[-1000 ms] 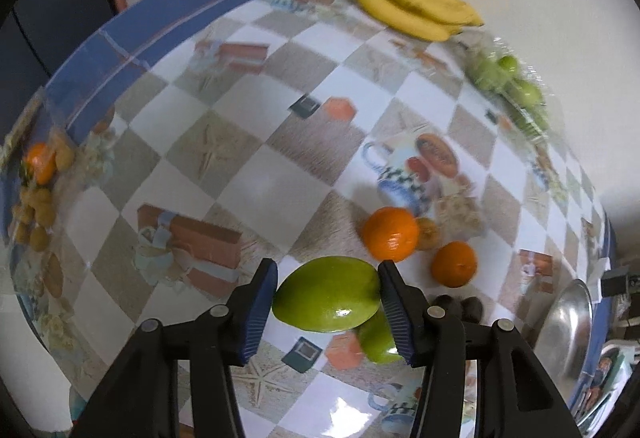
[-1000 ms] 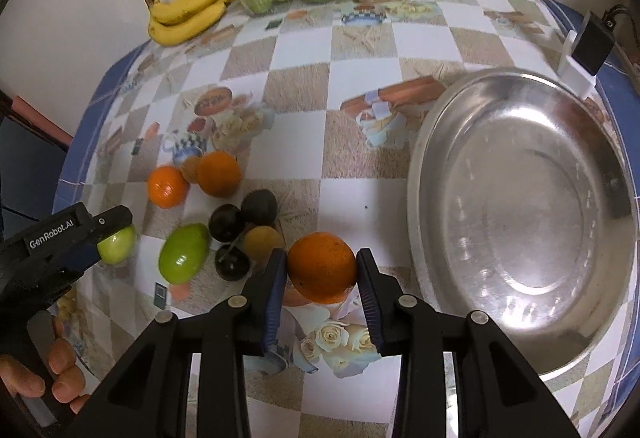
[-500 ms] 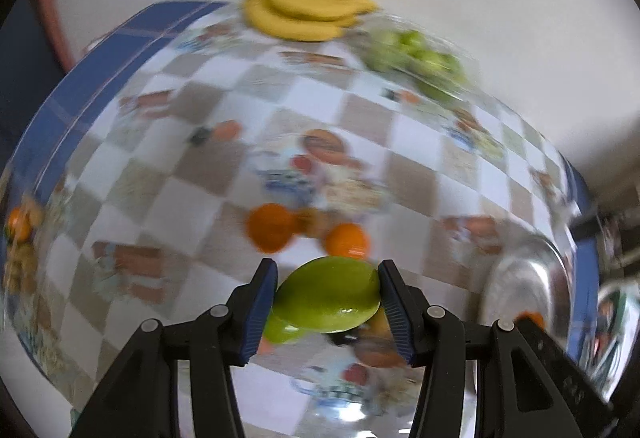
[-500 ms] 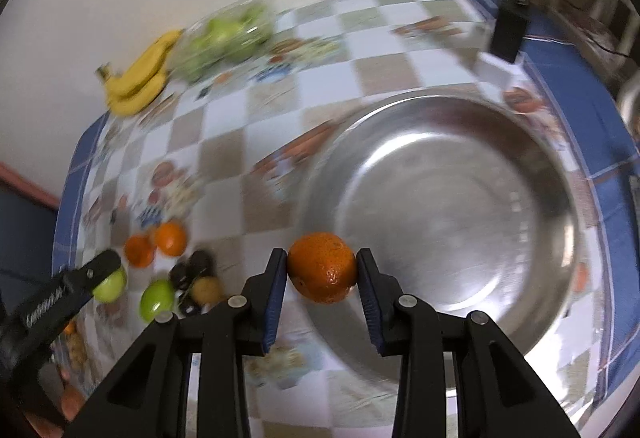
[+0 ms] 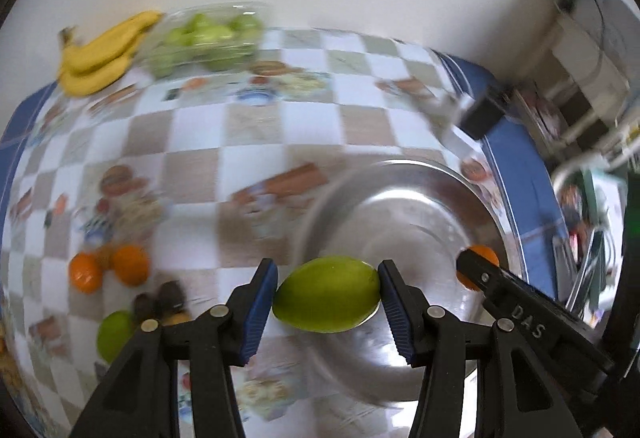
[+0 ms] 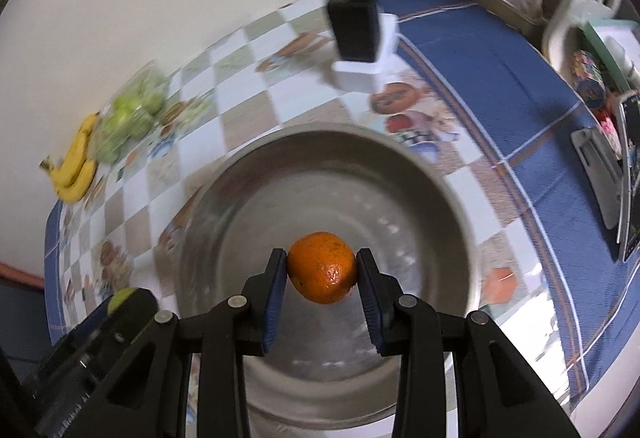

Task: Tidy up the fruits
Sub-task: 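Carry both fruits over the steel bowl and open both grippers to drop them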

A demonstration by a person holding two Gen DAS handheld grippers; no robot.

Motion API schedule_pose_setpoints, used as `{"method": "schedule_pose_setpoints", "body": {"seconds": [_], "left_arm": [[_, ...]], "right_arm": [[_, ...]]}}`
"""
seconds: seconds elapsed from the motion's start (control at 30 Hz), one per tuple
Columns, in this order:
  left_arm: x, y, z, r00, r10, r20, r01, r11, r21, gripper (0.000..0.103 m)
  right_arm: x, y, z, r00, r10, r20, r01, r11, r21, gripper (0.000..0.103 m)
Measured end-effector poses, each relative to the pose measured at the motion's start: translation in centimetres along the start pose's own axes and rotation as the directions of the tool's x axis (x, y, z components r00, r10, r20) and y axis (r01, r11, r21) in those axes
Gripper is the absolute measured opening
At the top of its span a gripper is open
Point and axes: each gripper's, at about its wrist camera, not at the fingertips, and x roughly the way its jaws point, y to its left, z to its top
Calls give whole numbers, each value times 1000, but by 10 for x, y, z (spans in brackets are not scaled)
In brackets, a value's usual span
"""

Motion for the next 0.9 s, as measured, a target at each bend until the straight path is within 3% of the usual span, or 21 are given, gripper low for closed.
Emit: {"method": "schedule_pose_setpoints", "body": {"seconds": [0.3,0.67,0.8,0.9], "left_arm": [[41,-30,-1,997,42,-65,-35,995,98,55],[50,-31,-6,996,33,-82,-24,994,104,56],[42,-31,-5,997,24,-72,-17,995,102,56],[33,-28,-4,998,25,-61,-20,996,91,56]], "right_arm": [[21,-27,10,999,-36,-40,39,997,67,37],[32,-30,7,995,-51,-84,58,995,77,38],[28,-28,8,996,-48,-74,54,996,73,50],[22,-26,10,997,-47,-53,50,997,65,51]]}}
